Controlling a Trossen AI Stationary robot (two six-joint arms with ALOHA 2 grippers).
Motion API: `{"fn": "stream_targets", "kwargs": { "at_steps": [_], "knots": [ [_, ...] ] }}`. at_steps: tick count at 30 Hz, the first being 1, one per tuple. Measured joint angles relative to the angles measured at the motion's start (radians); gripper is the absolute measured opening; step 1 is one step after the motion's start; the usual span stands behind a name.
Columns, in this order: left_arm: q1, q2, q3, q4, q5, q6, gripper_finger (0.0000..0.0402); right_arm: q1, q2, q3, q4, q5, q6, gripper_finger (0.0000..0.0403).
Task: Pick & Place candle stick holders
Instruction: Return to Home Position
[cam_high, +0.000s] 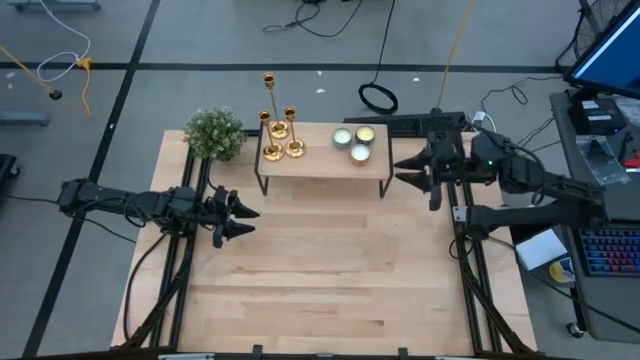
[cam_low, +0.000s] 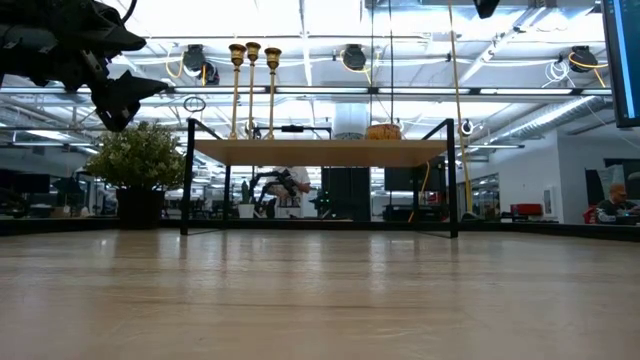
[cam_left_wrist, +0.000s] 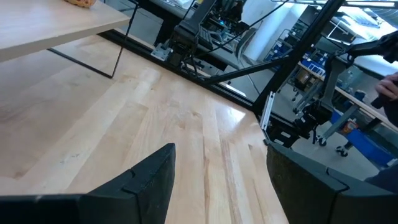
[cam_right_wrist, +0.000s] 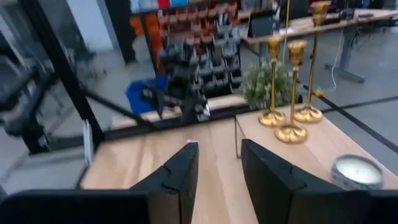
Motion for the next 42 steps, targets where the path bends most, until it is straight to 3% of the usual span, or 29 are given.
{"fn": "stream_targets", "kwargs": {
  "at_steps": [4,9,15,22,27,30,37,42],
  "knots": [
    [0.0,0.0,0.0,0.0,0.0,0.0,0.0253,0.0,-0.029,-0.043,0.095,-0.009,0.06,0.0112],
    [0.0,0.0,0.0,0.0,0.0,0.0,0.0253,0.0,-0.057,-0.09,0.216,-0.132,0.089,0.011],
    [0.0,0.0,0.0,0.0,0.0,0.0,0.0253,0.0,-0.088,-0.109,0.222,-0.2,0.084,0.011],
    [0.0,0.0,0.0,0.058,0.03,0.028,0.0253,-0.002,-0.151,-0.142,0.187,-0.192,0.051,0.011],
    [0.0,-0.001,0.0,0.218,0.263,0.208,0.0253,-0.003,-0.229,-0.182,0.097,-0.073,0.05,0.011],
    [0.0,-0.009,0.0,0.242,0.347,0.228,0.0253,-0.003,-0.279,-0.208,0.061,-0.044,0.05,0.0109],
    [0.0,-0.086,0.0,0.221,0.351,0.299,0.0253,-0.003,-0.395,-0.263,0.019,-0.045,0.046,0.0109],
    [0.0,-0.184,0.0,0.1,0.306,0.316,0.0253,-0.003,-0.469,-0.295,-0.042,-0.045,0.057,0.0112]
  ]
}}
